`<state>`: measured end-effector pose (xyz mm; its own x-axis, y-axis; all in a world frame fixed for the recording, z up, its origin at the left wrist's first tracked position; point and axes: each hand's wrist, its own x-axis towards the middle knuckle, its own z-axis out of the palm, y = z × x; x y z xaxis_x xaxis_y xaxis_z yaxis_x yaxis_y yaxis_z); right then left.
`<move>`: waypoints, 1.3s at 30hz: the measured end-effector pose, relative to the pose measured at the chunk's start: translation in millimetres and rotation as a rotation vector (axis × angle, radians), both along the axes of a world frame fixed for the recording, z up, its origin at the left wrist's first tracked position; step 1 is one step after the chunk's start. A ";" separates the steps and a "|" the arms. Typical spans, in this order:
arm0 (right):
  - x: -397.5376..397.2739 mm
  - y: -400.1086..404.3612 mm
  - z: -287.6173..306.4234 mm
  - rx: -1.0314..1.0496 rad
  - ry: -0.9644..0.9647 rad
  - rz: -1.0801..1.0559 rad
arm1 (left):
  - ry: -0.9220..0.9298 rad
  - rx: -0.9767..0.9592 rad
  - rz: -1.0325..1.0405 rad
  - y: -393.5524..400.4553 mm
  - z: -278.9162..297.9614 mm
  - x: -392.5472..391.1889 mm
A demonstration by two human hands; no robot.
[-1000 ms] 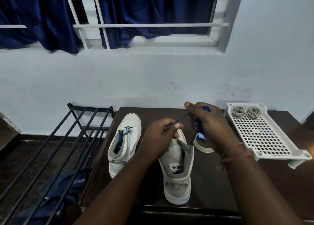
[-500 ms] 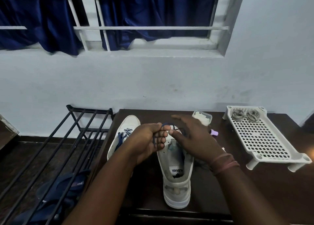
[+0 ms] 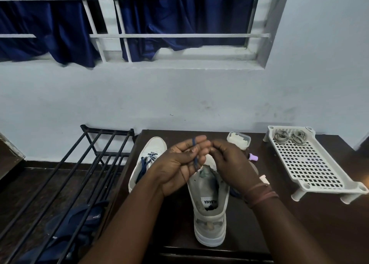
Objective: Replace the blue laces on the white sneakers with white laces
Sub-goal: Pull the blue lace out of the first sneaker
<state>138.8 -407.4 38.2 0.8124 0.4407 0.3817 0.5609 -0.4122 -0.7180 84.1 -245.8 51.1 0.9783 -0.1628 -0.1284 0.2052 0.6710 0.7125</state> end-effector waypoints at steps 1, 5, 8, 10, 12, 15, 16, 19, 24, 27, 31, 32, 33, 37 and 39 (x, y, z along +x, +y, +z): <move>1.1 1.3 -4.1 -0.026 -0.021 0.004 | -0.004 -0.052 0.047 -0.3 -0.6 1.8; -2.2 7.9 -7.9 -0.197 -0.051 0.091 | -0.040 -0.114 0.283 -1.6 -7.5 12.8; -9.4 9.8 -6.4 -0.308 -0.065 0.173 | -0.041 0.135 0.445 -3.3 -16.2 16.6; -11.5 8.3 -2.3 -0.346 -0.093 0.184 | -0.052 0.341 0.479 -3.9 -19.6 16.8; -12.2 4.5 7.3 -0.353 -0.101 0.181 | -0.068 0.528 0.471 -3.6 -20.0 15.7; -11.5 -2.3 23.9 -0.291 -0.129 0.118 | -0.097 0.719 0.413 -5.9 -19.5 11.5; -9.4 -4.8 27.9 -0.258 -0.140 0.070 | -0.113 0.765 0.379 -7.8 -19.6 10.2; -3.9 -11.4 34.1 -0.184 -0.146 -0.043 | -0.179 0.791 0.251 -13.2 -21.5 7.2; -1.6 -14.2 33.6 -0.077 -0.175 -0.106 | -0.238 0.686 0.109 -16.9 -19.0 7.0; -0.8 -14.1 31.7 -0.010 -0.151 -0.103 | -0.228 0.589 0.027 -17.9 -19.9 6.7; 4.0 -16.5 21.4 0.113 -0.005 -0.163 | -0.162 0.353 -0.035 -16.3 -18.7 7.4; 5.5 -17.2 18.0 0.114 0.034 -0.181 | -0.157 0.305 -0.027 -15.4 -17.5 7.7; 6.2 -17.3 14.6 0.090 0.068 -0.178 | -0.156 0.260 -0.014 -15.0 -15.7 7.5; 0.3 -7.6 3.6 -0.129 0.064 -0.018 | -0.105 0.046 0.146 -12.6 -12.5 12.5; -3.2 0.3 -1.4 -0.237 0.016 0.057 | -0.077 0.004 0.268 -11.3 -13.6 16.1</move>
<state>135.6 -407.2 36.9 0.7891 0.5614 0.2494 0.5771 -0.5384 -0.6141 100.2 -257.1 37.5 0.9932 0.1039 -0.0522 -0.0344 0.6911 0.7220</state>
